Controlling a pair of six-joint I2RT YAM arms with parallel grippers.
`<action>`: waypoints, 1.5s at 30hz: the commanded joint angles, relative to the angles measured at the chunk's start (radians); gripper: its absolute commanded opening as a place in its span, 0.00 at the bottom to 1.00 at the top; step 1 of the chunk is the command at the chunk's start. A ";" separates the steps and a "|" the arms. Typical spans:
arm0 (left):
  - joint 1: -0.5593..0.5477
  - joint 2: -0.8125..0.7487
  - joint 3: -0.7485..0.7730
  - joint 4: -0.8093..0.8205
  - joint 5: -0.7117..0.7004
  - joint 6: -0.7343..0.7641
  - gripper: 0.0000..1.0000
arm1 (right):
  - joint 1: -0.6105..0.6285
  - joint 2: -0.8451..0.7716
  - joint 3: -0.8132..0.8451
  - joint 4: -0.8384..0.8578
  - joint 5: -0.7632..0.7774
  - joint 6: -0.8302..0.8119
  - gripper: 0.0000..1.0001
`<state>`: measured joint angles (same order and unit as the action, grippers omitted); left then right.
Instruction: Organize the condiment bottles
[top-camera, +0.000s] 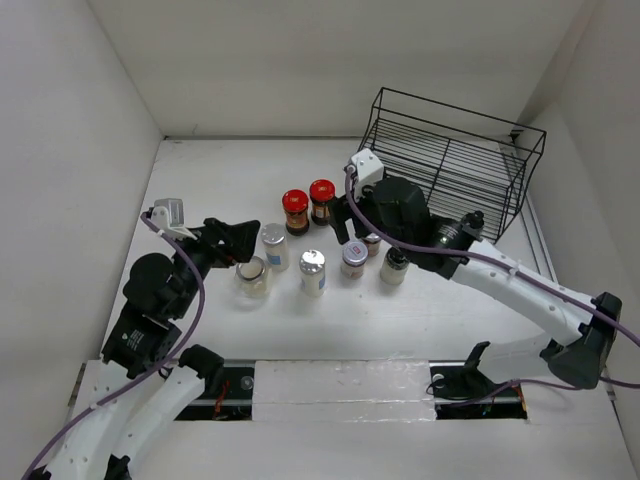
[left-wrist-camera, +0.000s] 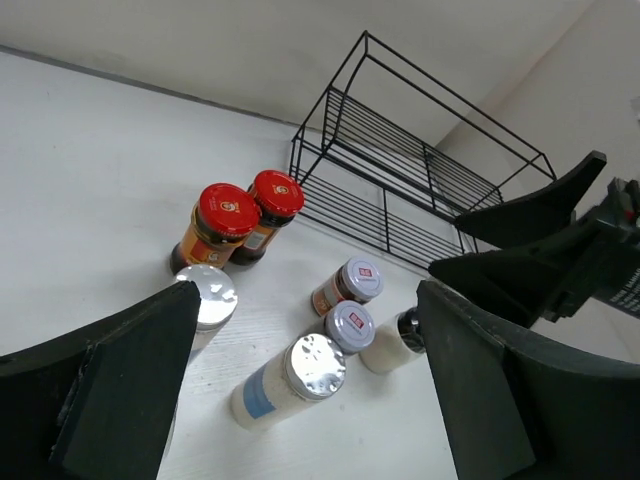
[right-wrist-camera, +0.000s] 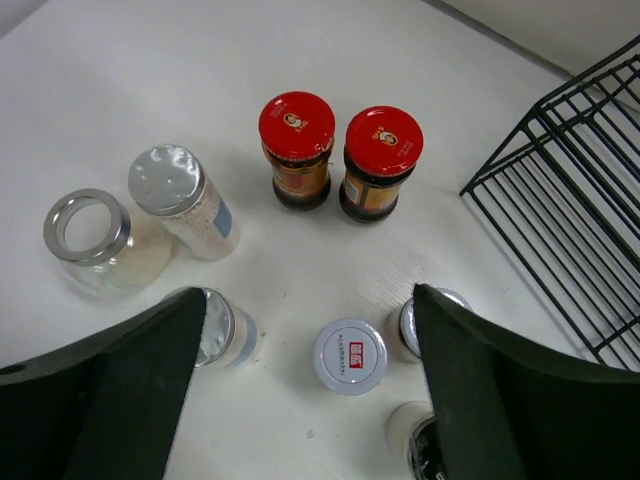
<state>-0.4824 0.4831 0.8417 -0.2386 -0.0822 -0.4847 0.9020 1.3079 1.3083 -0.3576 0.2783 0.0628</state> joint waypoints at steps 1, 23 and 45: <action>0.001 -0.003 0.008 0.027 0.006 0.015 0.85 | -0.027 0.033 0.026 0.074 0.018 -0.009 0.82; 0.041 -0.009 -0.038 0.004 -0.041 0.117 0.63 | -0.261 0.546 0.307 0.056 -0.274 -0.035 0.85; 0.041 -0.009 -0.038 0.010 -0.030 0.126 0.64 | -0.252 0.821 0.545 0.063 -0.231 -0.073 0.90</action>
<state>-0.4469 0.4805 0.8089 -0.2699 -0.1192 -0.3740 0.6430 2.1109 1.8080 -0.3492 0.0219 0.0025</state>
